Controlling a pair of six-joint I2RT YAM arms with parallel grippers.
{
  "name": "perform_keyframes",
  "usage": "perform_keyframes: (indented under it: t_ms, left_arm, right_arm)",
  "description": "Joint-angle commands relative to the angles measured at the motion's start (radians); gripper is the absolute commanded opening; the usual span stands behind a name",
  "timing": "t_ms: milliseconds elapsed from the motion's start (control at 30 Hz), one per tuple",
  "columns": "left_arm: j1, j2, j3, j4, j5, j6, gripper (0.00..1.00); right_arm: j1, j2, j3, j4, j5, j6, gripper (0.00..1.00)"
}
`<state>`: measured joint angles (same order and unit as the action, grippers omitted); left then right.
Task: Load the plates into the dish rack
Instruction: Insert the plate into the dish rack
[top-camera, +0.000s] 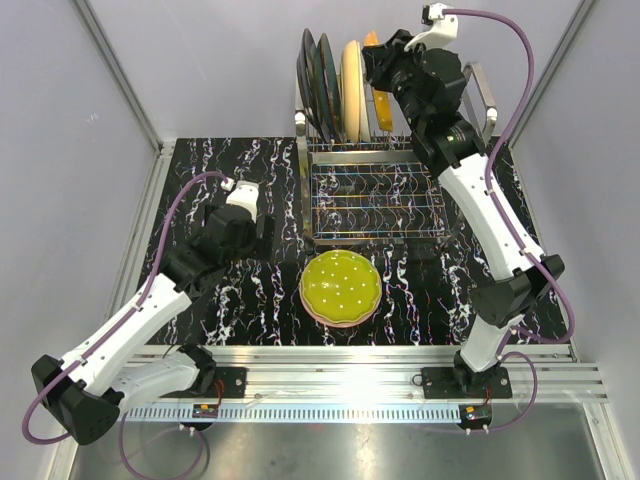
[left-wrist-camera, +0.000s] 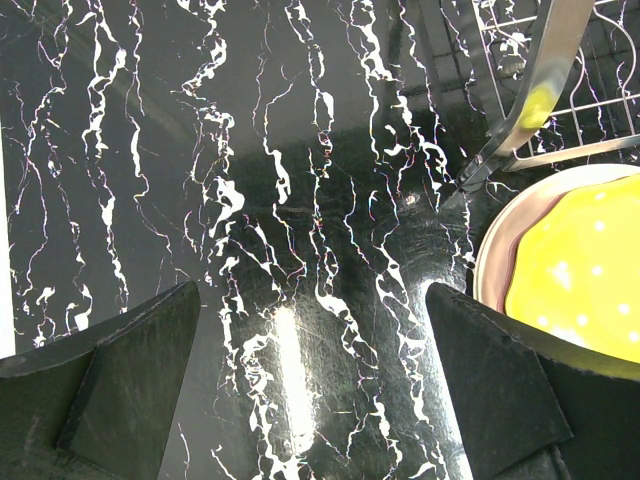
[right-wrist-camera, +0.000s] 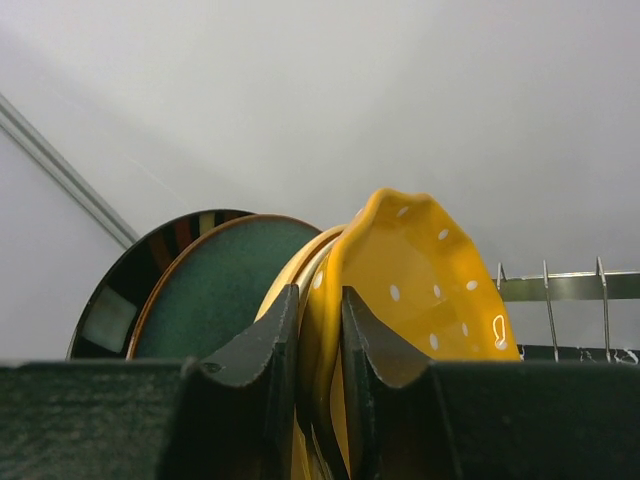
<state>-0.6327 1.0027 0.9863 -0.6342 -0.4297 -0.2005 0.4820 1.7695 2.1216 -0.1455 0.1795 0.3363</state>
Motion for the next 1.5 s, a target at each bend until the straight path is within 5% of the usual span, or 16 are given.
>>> perform_keyframes:
  t_ms: [0, 800, 1300, 1467]
  left_arm:
    - [0.007, -0.013, -0.005, 0.044, 0.009, 0.006, 0.99]
    - [0.011, -0.012, -0.003, 0.047, 0.026, 0.004, 0.99]
    - [0.011, -0.006, -0.001, 0.047, 0.045, 0.003, 0.99]
    - [0.011, -0.007, -0.001, 0.044, 0.045, 0.003, 0.99]
  right_arm:
    - [-0.005, -0.108, 0.028, 0.248, 0.054, 0.044, 0.00]
    - [-0.005, -0.120, -0.023, 0.305, 0.072, 0.127, 0.00]
    - [-0.005, -0.225, -0.287, 0.391, 0.112, 0.155, 0.00]
    - [-0.005, -0.237, -0.324, 0.380, 0.106, 0.152, 0.11]
